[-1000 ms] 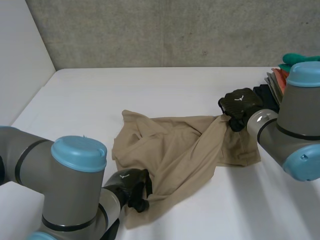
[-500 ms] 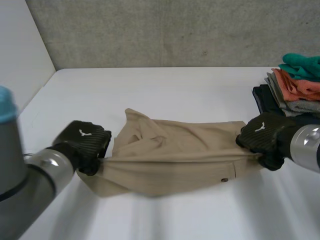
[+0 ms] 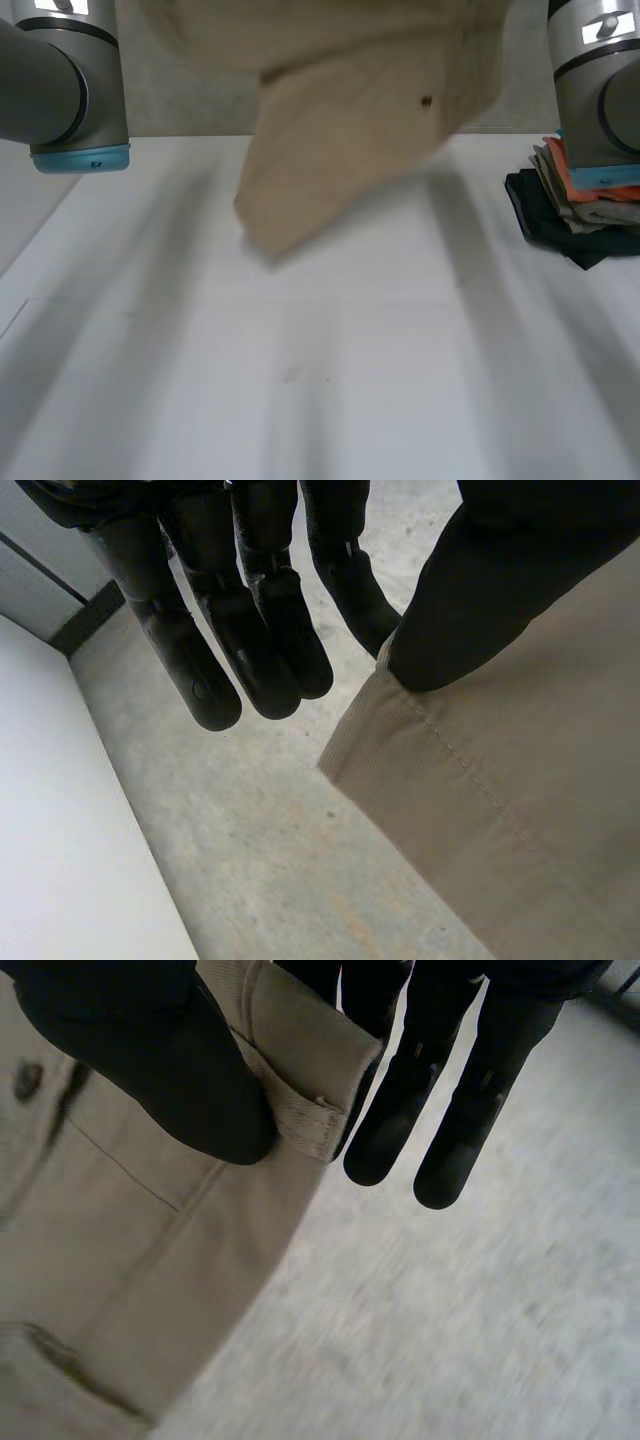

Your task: Fold the laundry.

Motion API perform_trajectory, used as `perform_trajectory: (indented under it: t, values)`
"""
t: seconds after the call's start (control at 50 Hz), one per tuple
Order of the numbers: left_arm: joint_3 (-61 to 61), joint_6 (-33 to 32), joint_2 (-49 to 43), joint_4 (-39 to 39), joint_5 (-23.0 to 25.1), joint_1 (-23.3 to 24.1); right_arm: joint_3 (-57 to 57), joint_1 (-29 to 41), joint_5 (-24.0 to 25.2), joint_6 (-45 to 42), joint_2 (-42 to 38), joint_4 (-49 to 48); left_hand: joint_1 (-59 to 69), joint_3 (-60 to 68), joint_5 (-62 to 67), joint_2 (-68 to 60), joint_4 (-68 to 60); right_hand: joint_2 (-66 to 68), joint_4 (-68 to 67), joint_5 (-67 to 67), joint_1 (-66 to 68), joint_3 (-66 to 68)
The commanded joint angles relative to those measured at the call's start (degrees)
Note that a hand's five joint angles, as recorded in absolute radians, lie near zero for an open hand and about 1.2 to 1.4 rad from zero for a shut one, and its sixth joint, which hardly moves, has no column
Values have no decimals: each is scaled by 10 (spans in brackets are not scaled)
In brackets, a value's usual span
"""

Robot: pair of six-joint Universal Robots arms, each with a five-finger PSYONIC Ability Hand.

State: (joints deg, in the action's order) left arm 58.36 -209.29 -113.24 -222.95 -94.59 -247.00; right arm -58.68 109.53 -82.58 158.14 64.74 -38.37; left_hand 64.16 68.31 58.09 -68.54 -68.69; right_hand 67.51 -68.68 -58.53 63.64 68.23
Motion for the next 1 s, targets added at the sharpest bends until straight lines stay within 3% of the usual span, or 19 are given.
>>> perform_trajectory:
  t: [0.02, 0.1, 0.24, 0.34, 0.48, 0.52, 0.66, 0.74, 0.86, 1.0]
  values:
    - [104, 0, 42, 21, -2, 0, -10, 7, 27, -1, -29, 32, 158, 117, 119, -115, -113, 125, -113, -115, 164, 118]
    - [194, 0, 56, 27, 1, 6, -28, 9, 46, -2, -51, 106, 158, 117, 119, -115, -113, 125, -113, -115, 164, 118]
    - [346, -2, 61, 38, 4, 22, -58, 9, 39, -11, -103, 213, 158, 117, 119, -115, -113, 125, -113, -115, 164, 118]
    - [425, -5, 58, 89, 2, 48, -102, 10, 44, -76, -123, 280, 158, 117, 119, -115, -113, 125, -113, -115, 164, 118]
    - [474, -16, 116, 282, -6, 87, -189, 10, 39, -194, -83, 376, 158, 117, 119, -115, -113, 125, -113, -115, 164, 118]
    - [478, -15, 155, 369, -13, 98, -208, 9, 41, -202, -60, 406, 158, 117, 119, -115, -113, 125, -113, -115, 164, 118]
    - [492, -13, 272, 617, -30, 134, -292, 2, 35, -216, 89, 593, 158, 117, 119, -115, -113, 125, -113, -115, 164, 118]
    - [494, -9, 306, 704, -25, 175, -338, -8, 36, -252, 152, 681, 158, 117, 119, -115, -113, 125, -113, -115, 164, 118]
    - [493, -13, 290, 668, -26, 186, -376, -12, 36, -295, 161, 651, 158, 117, 119, -115, -113, 125, -113, -115, 164, 118]
    - [461, -16, 200, 540, -30, 179, -407, -11, 32, -284, 123, 574, 158, 117, 119, -115, -113, 125, -113, -115, 164, 118]
